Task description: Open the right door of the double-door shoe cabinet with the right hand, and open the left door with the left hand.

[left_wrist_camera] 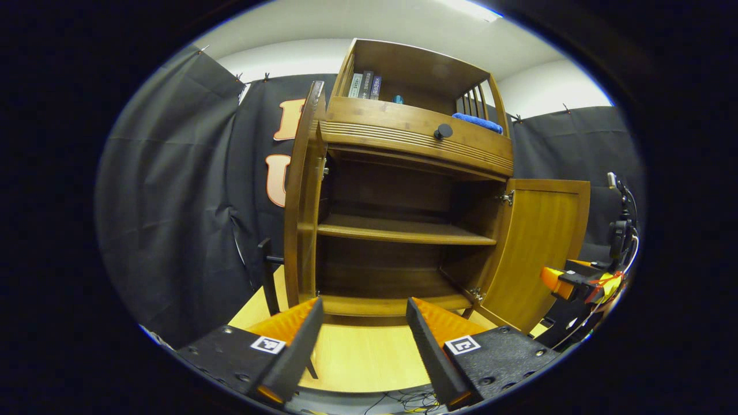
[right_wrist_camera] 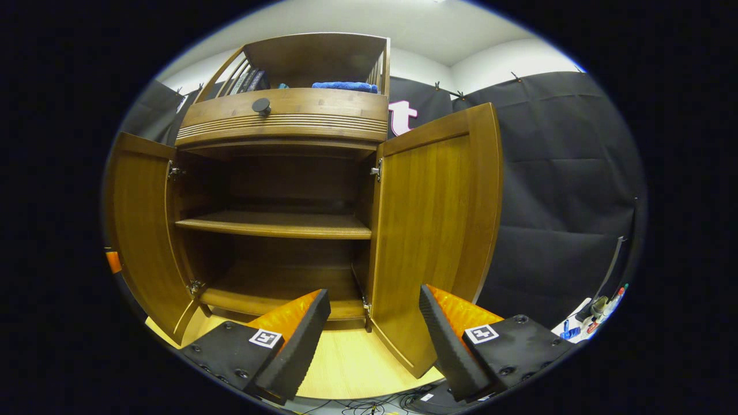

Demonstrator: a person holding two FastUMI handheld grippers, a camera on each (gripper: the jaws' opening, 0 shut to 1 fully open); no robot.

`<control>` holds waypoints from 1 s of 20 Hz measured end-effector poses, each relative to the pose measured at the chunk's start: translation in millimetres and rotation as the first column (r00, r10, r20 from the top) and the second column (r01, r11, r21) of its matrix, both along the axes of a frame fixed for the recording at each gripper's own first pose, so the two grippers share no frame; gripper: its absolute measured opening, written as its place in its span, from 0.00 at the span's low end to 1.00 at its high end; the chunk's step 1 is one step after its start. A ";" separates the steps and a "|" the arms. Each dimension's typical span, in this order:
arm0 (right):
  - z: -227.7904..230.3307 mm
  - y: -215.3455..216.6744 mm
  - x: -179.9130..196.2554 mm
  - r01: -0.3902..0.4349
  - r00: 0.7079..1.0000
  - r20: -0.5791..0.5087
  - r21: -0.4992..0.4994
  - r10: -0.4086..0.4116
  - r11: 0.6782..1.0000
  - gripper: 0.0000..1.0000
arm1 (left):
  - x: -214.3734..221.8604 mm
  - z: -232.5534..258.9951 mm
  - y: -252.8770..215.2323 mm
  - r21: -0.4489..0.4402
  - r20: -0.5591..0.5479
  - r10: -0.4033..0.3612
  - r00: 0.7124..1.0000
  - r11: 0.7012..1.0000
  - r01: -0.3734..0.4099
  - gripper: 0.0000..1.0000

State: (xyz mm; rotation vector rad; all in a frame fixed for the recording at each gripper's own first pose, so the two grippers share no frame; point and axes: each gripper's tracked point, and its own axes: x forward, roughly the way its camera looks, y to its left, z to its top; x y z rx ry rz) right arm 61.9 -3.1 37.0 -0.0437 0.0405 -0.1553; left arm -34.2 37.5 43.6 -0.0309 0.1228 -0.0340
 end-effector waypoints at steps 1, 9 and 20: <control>0.2 -0.3 -0.6 0.000 1.000 0.001 0.002 0.000 1.000 0.94 | 1.8 -0.6 -1.9 0.000 0.003 -0.003 1.000 1.000 0.003 0.86; 0.7 5.4 1.4 -0.015 1.000 0.002 0.015 0.015 1.000 0.94 | 5.3 6.0 -7.7 0.015 0.044 0.007 0.999 1.000 -0.007 0.95; 3.6 3.3 3.0 -0.007 1.000 0.010 0.021 0.007 1.000 0.94 | 11.2 2.6 -9.1 0.031 0.047 0.007 0.999 1.000 -0.008 0.95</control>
